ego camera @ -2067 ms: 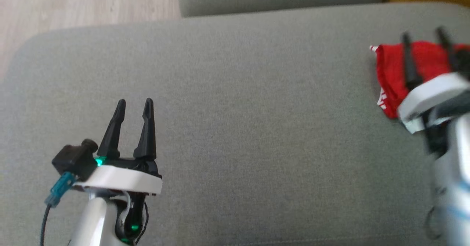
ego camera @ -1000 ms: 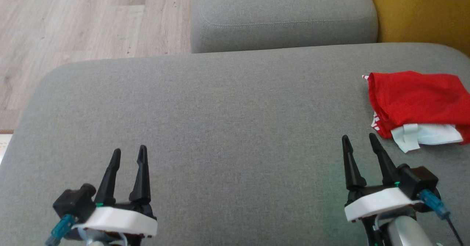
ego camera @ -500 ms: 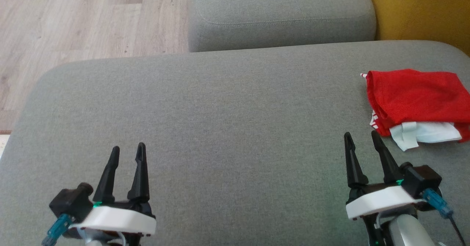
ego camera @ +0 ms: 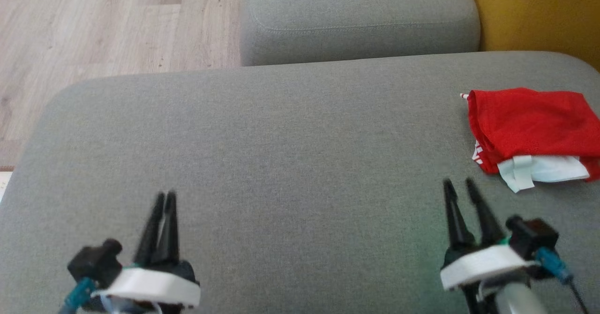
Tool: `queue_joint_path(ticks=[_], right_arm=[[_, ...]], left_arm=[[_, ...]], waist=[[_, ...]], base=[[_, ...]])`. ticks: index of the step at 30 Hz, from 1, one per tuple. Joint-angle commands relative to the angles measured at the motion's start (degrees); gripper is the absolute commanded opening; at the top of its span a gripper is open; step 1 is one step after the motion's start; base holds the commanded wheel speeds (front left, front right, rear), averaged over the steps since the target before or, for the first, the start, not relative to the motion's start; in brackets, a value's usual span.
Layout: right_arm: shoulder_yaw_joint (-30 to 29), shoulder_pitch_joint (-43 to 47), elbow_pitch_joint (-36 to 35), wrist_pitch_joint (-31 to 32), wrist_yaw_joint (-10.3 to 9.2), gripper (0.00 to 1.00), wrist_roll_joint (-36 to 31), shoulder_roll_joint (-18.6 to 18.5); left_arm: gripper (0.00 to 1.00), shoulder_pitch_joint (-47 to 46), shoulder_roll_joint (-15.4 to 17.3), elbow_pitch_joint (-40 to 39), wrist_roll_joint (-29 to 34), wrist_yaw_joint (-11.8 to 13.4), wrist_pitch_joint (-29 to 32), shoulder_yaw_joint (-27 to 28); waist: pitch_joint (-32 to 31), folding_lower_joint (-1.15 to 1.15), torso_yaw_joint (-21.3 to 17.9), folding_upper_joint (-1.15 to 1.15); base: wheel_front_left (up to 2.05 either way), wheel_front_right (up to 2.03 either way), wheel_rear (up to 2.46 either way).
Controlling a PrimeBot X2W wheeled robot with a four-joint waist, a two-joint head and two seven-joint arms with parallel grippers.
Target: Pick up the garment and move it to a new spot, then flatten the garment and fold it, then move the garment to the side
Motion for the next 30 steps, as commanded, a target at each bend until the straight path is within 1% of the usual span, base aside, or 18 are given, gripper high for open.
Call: queue_joint_path(ticks=[1,3,12,30], right_arm=[[0.03,0.19,0.46,0.03,0.00,0.00,0.06,0.01],[0.02,1.07,1.62,0.15,0.00,0.00,0.50,0.01],[-0.75,0.70,1.12,1.68,0.00,0.00,7.02,-0.14],[-2.14,0.05,0.28,4.32,-0.01,0.00,17.95,-0.31]], left_arm=[[0.00,0.15,-0.03,0.52,-0.07,0.00,0.01,-0.05],[0.00,0.77,-0.09,1.87,-0.47,-0.02,0.10,-0.08],[0.00,-0.16,0.11,2.46,-6.29,-0.30,1.64,0.78],[0.00,-1.75,0.36,3.40,-16.06,-0.77,4.30,2.31]], waist=[[0.00,0.00,0.00,0.00],[0.03,0.00,-0.02,0.00],[0.28,0.00,-0.13,0.00],[0.71,0.00,-0.33,0.00]], base=[[0.00,0.00,0.00],[0.00,0.00,0.00],[0.00,0.00,0.00],[0.00,0.00,0.00]])
